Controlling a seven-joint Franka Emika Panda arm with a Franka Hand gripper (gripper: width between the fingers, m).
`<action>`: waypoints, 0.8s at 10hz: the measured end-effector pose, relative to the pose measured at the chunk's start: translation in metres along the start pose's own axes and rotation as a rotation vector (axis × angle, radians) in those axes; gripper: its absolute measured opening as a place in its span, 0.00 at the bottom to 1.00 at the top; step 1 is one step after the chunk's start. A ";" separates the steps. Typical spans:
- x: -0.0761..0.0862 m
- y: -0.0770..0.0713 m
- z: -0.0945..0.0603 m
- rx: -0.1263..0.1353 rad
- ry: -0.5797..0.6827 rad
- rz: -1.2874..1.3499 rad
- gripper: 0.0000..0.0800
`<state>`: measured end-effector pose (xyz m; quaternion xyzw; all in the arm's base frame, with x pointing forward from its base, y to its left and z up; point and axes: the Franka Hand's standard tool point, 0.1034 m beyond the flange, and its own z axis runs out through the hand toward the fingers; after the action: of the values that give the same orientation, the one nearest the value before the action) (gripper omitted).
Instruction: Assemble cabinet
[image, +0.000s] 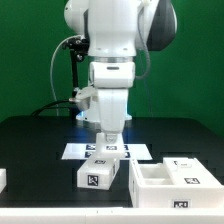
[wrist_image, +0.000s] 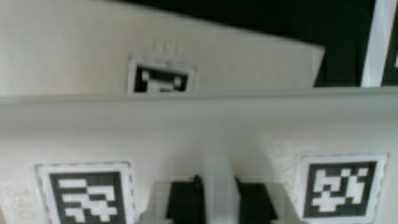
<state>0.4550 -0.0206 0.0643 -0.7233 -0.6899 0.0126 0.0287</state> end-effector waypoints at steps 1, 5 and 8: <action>-0.003 0.000 0.000 0.001 0.006 0.007 0.08; 0.051 -0.003 -0.010 0.023 0.019 0.042 0.08; 0.048 -0.004 -0.008 0.026 0.019 0.054 0.08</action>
Offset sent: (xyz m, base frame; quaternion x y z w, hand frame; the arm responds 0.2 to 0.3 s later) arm 0.0119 0.0698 0.0152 0.0088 0.0348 -0.0019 0.9994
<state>0.4541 0.0276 0.0740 -0.7414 -0.6694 0.0152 0.0442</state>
